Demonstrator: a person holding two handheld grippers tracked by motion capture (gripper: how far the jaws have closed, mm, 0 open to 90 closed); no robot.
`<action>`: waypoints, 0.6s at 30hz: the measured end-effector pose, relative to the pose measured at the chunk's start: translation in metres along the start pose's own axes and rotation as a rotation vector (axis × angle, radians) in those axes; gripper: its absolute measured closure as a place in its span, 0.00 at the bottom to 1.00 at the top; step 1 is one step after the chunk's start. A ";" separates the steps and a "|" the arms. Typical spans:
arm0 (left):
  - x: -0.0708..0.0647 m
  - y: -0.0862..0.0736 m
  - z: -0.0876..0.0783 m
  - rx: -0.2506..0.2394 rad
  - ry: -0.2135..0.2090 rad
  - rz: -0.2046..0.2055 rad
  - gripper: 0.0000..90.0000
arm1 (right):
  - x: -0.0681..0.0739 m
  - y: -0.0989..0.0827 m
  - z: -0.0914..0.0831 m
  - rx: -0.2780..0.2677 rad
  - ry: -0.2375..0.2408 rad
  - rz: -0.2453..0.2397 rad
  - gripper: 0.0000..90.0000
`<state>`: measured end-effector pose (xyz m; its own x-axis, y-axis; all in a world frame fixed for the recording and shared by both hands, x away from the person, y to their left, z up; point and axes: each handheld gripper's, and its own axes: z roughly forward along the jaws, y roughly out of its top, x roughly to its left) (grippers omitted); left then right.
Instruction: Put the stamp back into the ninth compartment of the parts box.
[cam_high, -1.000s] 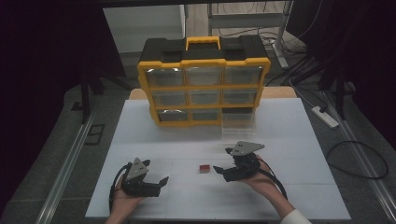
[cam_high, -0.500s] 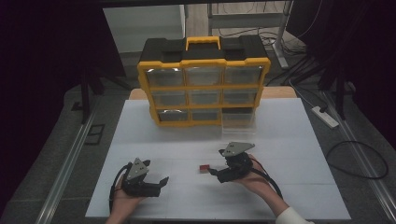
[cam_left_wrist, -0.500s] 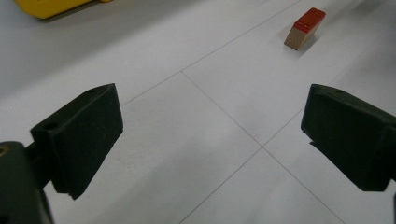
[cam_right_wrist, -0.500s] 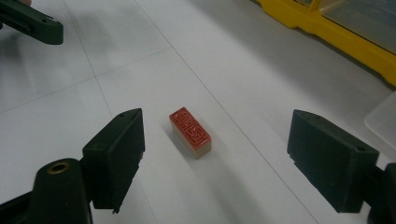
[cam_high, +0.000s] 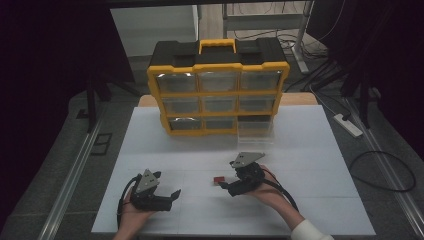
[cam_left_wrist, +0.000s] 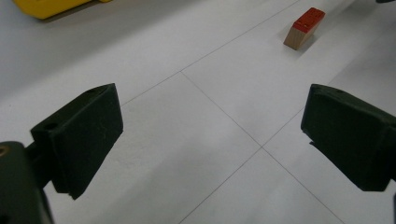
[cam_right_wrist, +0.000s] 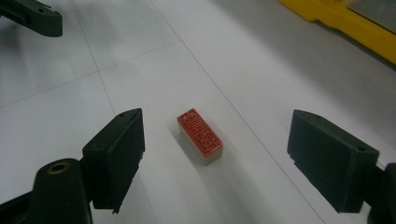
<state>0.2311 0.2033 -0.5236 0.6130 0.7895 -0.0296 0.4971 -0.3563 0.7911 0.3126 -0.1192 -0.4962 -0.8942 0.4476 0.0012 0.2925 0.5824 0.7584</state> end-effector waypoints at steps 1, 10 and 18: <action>0.000 0.000 0.000 0.000 0.000 -0.001 0.06 | 0.001 0.000 0.002 0.005 0.003 -0.001 0.21; 0.000 0.000 0.000 -0.002 0.002 0.001 0.06 | 0.004 0.003 0.017 0.051 0.015 -0.022 0.22; 0.001 0.000 0.000 -0.003 0.002 0.001 0.06 | 0.007 0.007 0.029 0.082 0.020 -0.039 0.22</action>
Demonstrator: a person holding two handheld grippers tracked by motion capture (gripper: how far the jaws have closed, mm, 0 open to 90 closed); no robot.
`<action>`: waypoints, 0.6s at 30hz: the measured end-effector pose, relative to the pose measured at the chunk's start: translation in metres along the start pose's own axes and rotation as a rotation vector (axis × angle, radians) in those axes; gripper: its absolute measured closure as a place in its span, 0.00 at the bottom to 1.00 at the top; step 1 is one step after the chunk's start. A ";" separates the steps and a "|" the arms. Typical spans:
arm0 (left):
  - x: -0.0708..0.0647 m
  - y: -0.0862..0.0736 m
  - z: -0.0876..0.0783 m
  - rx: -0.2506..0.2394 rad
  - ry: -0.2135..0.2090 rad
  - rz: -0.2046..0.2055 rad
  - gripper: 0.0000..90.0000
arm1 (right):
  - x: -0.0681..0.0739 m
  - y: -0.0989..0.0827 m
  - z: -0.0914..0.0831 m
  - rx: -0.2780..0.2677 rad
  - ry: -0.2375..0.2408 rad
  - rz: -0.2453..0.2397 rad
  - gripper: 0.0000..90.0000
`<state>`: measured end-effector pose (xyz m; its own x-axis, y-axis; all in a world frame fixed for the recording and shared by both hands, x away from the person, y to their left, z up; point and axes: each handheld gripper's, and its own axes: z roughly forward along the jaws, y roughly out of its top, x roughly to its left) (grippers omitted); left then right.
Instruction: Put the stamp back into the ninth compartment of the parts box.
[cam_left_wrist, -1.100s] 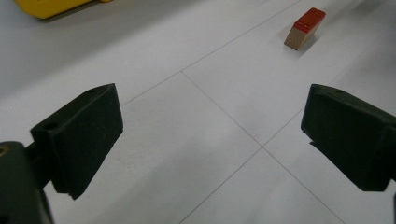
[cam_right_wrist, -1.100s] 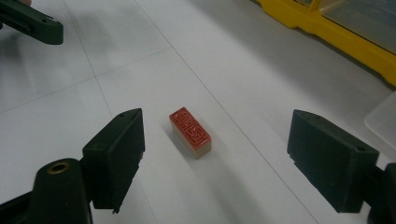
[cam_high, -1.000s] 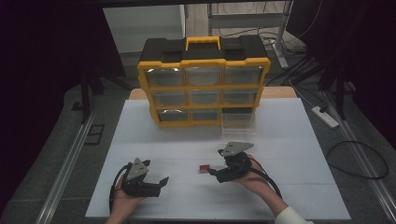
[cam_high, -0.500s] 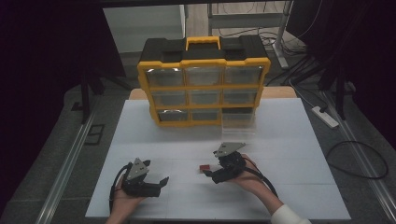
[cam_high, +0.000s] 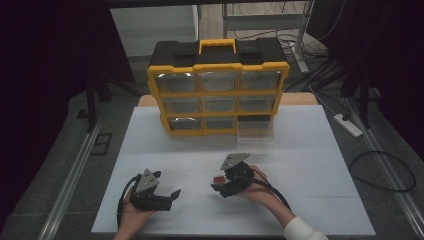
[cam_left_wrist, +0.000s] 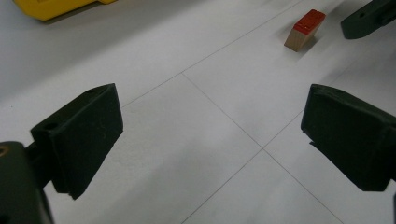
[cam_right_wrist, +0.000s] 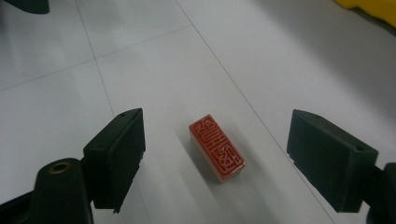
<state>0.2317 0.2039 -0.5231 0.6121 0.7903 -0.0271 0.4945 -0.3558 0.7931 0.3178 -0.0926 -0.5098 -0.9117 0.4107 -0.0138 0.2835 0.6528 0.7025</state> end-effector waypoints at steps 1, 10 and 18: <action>0.000 0.000 0.000 0.000 0.000 0.000 0.06 | 0.000 0.000 0.001 0.006 0.002 0.001 0.22; 0.000 0.000 0.000 0.000 -0.001 0.002 0.06 | -0.002 -0.001 0.011 0.046 -0.004 0.001 0.30; 0.000 0.000 0.000 0.001 -0.004 0.002 0.07 | -0.002 0.000 0.015 0.096 0.000 -0.047 0.57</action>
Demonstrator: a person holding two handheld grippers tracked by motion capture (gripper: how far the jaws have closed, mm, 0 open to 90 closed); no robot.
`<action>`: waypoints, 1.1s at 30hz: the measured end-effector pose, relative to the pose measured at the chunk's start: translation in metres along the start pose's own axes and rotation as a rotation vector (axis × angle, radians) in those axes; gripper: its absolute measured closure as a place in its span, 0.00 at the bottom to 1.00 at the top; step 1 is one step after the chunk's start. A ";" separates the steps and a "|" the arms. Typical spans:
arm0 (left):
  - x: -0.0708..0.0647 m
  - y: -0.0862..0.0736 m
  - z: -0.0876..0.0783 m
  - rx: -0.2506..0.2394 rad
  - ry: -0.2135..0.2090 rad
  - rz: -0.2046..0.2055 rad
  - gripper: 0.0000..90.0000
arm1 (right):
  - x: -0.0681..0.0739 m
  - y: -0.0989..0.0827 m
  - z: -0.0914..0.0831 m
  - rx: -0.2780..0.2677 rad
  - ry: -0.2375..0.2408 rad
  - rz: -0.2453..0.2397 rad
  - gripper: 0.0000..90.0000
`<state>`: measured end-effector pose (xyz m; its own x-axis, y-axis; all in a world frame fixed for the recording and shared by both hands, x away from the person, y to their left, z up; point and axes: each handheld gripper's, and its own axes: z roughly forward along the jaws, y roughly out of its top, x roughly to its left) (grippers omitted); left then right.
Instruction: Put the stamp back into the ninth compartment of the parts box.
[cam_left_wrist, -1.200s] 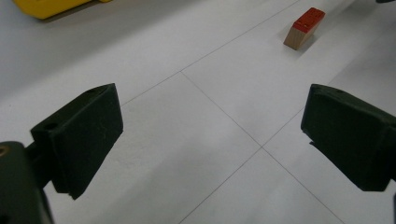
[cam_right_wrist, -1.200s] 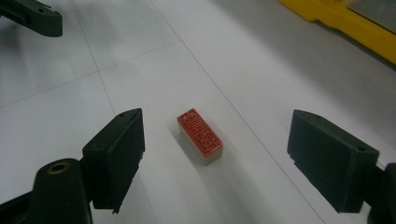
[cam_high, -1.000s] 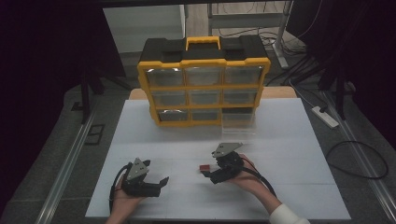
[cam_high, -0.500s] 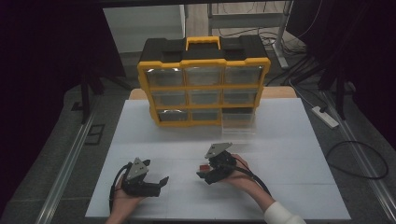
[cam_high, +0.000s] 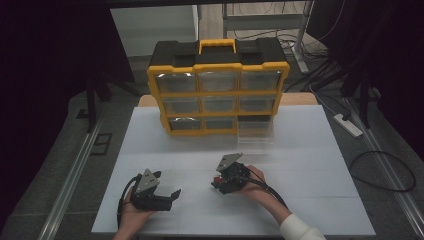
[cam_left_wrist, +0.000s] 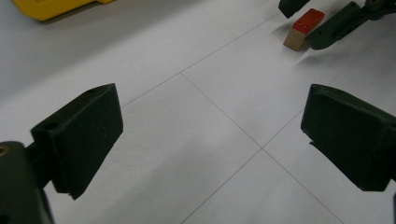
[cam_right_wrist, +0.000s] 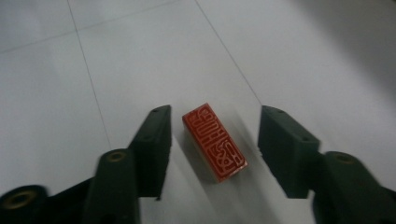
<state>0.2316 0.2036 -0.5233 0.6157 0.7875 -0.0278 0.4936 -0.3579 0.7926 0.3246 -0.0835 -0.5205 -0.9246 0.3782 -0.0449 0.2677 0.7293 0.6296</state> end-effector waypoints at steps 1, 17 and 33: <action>0.000 0.000 0.000 0.000 0.000 0.001 0.07 | 0.000 0.000 0.000 0.006 0.002 -0.003 0.63; 0.000 0.000 -0.001 -0.002 0.000 0.003 0.07 | -0.004 0.007 -0.018 -0.080 0.057 0.004 0.83; 0.000 0.000 -0.001 -0.002 0.000 0.006 0.07 | -0.011 0.011 -0.040 -0.197 0.052 0.031 0.83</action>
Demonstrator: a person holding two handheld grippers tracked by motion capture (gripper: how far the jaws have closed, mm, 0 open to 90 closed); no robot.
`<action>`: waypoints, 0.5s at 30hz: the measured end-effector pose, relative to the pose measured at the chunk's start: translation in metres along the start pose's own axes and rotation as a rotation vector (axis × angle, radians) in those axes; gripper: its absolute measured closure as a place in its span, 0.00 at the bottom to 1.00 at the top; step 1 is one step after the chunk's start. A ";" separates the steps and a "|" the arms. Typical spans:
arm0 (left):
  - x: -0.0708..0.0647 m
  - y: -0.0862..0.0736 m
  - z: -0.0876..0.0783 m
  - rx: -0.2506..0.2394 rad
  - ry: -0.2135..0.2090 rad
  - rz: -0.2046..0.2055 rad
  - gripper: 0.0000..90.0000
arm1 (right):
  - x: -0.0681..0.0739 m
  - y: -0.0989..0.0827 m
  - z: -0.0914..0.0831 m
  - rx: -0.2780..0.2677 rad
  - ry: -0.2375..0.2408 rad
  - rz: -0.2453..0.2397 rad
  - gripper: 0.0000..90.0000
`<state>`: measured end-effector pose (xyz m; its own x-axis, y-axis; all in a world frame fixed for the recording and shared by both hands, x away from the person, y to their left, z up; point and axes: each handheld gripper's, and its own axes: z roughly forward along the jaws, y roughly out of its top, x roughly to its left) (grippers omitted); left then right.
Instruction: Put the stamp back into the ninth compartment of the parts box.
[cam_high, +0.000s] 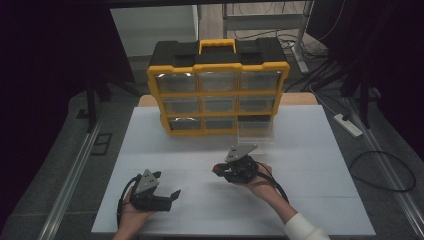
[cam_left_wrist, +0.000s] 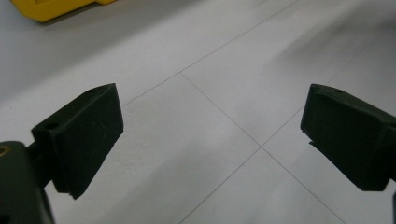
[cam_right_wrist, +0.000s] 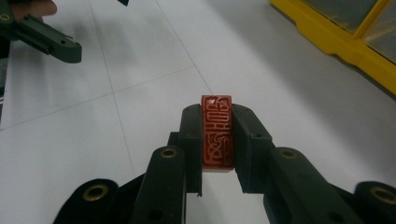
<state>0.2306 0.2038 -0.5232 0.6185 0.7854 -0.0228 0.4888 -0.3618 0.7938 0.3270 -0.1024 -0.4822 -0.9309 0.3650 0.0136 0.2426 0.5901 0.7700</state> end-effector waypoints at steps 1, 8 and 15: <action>0.000 0.000 0.000 0.000 0.000 0.000 0.07 | -0.001 0.000 -0.001 -0.002 0.003 0.002 0.83; 0.000 0.000 0.000 -0.001 0.001 0.001 0.07 | -0.004 0.001 -0.006 -0.021 -0.008 0.014 0.83; 0.000 0.000 -0.001 -0.006 0.002 0.004 0.07 | -0.008 0.001 -0.012 -0.050 -0.022 0.020 0.83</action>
<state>0.2303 0.2041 -0.5228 0.6192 0.7850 -0.0189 0.4830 -0.3618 0.7973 0.3315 -0.1133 -0.4738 -0.9195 0.3928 0.0159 0.2471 0.5461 0.8004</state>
